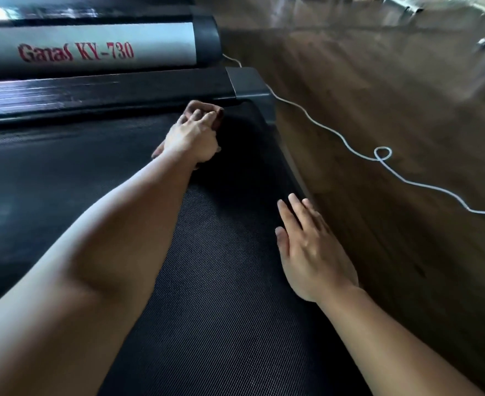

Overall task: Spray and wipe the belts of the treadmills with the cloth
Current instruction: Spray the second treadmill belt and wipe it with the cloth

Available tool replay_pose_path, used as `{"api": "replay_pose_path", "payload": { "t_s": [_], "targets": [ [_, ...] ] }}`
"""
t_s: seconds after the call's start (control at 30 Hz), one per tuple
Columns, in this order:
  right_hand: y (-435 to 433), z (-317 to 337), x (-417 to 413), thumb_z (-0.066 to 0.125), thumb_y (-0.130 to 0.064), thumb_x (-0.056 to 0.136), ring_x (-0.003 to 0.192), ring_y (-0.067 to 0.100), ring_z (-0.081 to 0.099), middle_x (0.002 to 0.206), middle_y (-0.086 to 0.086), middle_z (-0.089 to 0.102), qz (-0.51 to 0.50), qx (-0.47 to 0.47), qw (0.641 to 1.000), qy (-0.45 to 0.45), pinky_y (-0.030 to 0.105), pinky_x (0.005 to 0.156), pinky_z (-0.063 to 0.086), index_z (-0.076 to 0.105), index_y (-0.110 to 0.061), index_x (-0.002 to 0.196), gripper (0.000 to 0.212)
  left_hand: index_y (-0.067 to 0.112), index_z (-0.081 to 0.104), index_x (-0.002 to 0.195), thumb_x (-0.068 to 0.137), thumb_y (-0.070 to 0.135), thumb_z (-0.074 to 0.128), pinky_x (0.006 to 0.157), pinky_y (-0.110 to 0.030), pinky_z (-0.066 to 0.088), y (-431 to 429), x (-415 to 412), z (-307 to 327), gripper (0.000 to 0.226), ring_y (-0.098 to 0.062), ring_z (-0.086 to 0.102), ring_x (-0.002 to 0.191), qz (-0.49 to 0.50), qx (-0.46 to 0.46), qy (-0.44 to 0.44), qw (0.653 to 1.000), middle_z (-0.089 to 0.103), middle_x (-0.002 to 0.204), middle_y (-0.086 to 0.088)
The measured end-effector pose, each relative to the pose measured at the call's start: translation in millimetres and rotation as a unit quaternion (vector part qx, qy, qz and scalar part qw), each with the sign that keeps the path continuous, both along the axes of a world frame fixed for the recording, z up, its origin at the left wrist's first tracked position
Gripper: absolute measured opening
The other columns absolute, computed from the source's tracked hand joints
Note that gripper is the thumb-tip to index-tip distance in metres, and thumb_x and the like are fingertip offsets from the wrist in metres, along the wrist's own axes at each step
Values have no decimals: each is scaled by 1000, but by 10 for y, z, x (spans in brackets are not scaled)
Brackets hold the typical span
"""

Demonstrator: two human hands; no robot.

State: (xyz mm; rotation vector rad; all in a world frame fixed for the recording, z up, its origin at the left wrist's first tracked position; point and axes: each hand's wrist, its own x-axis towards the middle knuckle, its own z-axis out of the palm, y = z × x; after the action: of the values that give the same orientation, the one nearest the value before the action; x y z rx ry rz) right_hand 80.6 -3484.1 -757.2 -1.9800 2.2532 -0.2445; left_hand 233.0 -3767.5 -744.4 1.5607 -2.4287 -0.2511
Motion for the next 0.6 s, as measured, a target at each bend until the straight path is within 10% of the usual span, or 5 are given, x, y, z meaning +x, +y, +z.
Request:
{"api": "replay_pose_path", "payload": {
  "t_s": [0.3,0.6],
  "targets": [
    [-21,-46,-19,11,-45,101,153,20,9,166,3,12,-1,-4,1000,-3,34,124,14,22,-20,157,62,30,41,151,99,31,52,123,-35,22,607,-509,-139,54,-17,28,150,-303,-34,19,952,35,161,7],
    [-1,-69,-4,6,-45,100,153,19,6,166,2,8,-2,-12,1000,3,30,123,8,16,-21,158,64,35,45,144,93,32,49,117,-41,32,-205,80,-152,51,-24,41,140,-81,-8,24,996,41,154,10]
  ]
}}
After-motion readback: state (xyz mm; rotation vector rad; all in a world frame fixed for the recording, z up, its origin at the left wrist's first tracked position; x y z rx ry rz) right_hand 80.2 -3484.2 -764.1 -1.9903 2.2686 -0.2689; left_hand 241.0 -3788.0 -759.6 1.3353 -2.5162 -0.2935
